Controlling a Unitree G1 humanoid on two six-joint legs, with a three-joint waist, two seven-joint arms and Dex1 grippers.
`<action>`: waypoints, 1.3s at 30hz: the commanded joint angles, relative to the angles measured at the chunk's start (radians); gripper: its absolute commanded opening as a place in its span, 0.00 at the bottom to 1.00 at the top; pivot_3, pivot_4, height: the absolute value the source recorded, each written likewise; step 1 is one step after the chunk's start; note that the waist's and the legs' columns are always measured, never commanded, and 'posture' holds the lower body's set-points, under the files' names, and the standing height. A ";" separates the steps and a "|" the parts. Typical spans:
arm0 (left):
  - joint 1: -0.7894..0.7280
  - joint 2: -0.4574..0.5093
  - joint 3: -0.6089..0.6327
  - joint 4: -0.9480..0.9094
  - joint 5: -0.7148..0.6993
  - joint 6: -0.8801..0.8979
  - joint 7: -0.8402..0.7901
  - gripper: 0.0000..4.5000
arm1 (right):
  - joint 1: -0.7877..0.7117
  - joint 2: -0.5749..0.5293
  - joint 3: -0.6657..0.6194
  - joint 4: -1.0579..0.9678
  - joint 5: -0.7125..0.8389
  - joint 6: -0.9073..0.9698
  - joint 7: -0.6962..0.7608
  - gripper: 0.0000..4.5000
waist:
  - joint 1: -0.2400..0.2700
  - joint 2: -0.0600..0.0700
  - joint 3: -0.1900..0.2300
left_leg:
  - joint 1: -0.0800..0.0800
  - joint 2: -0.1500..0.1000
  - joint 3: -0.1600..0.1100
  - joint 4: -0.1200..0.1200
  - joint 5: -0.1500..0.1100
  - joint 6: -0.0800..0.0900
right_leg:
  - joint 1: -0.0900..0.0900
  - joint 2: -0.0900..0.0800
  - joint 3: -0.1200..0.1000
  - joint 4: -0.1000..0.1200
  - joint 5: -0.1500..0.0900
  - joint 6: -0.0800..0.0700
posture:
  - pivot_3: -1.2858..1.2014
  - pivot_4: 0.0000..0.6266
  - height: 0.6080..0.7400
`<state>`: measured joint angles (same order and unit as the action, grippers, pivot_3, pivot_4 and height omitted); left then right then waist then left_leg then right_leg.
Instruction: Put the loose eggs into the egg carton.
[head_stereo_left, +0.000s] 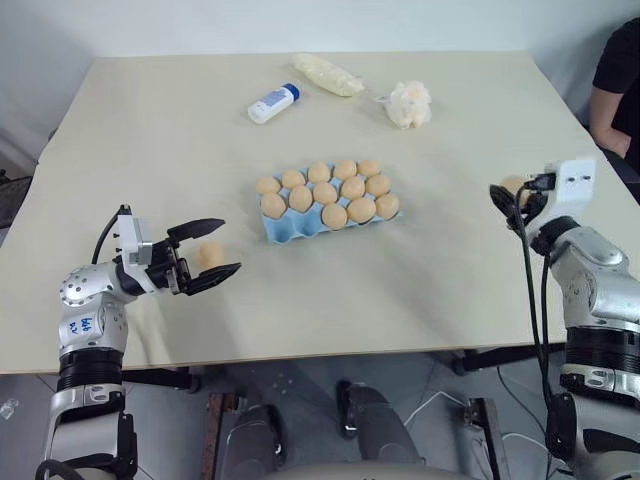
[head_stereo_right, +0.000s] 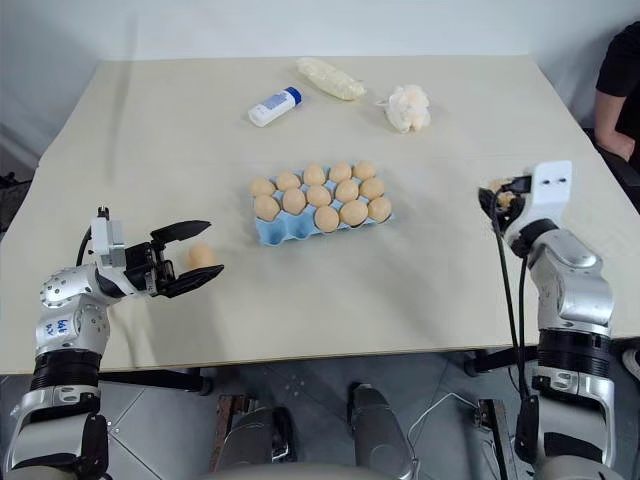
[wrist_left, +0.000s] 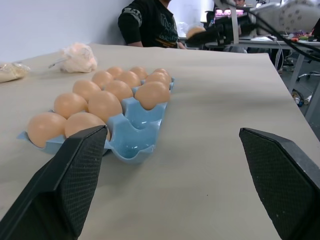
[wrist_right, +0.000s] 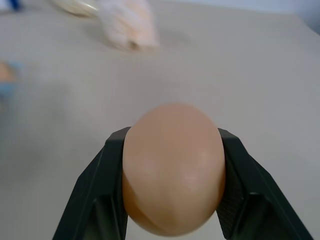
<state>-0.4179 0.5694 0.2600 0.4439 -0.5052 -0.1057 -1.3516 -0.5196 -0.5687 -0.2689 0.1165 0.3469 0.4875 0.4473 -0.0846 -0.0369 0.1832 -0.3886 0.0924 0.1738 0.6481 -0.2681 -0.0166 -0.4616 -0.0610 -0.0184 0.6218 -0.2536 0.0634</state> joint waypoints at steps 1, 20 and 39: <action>-0.013 0.018 0.022 -0.006 -0.017 -0.009 -0.001 1.00 | -0.033 0.018 0.046 -0.141 0.052 0.076 0.028 0.39 | 0.001 0.000 0.000 | 0.000 0.000 0.000 0.000 0.000 0.000 | 0.000 0.000 0.000 0.000 0.000 0.000 | 0.52 0.24 1.00; 0.037 0.038 0.061 -0.055 -0.024 -0.012 0.037 1.00 | -0.287 0.385 0.466 -0.035 -0.095 0.056 0.032 0.39 | 0.004 0.000 0.000 | -0.005 0.001 0.000 0.000 -0.001 0.000 | -0.003 0.000 -0.004 -0.001 -0.001 -0.002 | 0.52 0.24 1.00; 0.054 0.033 0.059 -0.081 -0.027 -0.008 0.060 1.00 | -0.268 0.447 0.497 0.033 -0.171 0.035 0.069 0.83 | 0.000 0.000 0.000 | -0.004 0.004 0.000 0.000 -0.002 -0.002 | -0.003 0.002 -0.004 0.000 -0.002 -0.003 | 0.52 0.24 1.00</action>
<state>-0.3612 0.5972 0.3056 0.3997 -0.5094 -0.1080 -1.2940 -0.7822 -0.1334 0.2304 0.1710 0.1765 0.5282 0.5085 -0.0849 -0.0373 0.1830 -0.3927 0.0960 0.1740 0.6479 -0.2701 -0.0191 -0.4645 -0.0594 -0.0229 0.6214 -0.2552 0.0604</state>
